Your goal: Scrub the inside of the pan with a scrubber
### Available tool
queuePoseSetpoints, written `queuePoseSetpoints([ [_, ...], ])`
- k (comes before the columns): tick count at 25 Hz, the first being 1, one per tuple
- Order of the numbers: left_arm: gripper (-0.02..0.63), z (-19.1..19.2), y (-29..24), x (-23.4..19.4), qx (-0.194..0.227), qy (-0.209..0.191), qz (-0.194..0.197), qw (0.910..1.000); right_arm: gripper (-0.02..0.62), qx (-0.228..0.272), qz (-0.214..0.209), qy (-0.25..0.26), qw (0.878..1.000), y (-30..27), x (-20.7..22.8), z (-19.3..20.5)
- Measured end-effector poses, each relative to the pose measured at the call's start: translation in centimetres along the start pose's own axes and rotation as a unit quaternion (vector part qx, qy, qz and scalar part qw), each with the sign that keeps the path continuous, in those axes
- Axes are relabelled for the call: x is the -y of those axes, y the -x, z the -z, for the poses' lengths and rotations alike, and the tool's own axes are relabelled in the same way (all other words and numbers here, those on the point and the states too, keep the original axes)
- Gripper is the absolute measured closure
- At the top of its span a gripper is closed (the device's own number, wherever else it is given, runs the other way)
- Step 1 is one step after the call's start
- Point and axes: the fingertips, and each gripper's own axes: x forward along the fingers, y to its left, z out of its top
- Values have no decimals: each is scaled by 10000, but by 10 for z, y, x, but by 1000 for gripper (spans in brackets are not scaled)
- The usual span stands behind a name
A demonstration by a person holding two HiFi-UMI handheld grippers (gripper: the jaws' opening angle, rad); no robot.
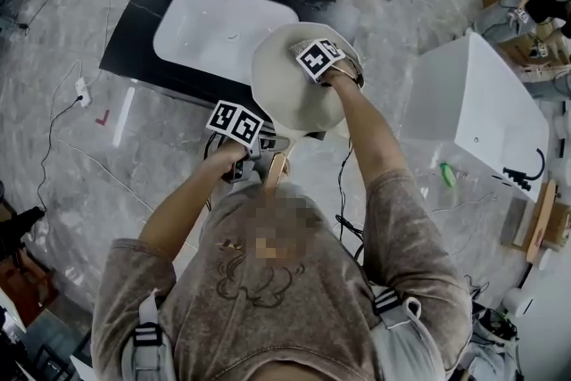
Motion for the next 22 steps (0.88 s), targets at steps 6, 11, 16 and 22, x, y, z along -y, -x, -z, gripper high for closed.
queuePoseSetpoints([
  [6,419,-1,1,-1,30,11,-9,10000,517,-321,-143,251,9991,-4,-2,20],
  [11,419,-1,0,1,82,17,-14,10000,518,-758,-419,334,9957,4,-15,41],
  [16,419,-2,0,-1,95,21,-52,9999,517,-1091,-1129,351,9870,17,-54,65],
  [22,419,-2,0,-1,72,22,-101,9999,517,-1040,-1633,407,9802,25,-98,68],
])
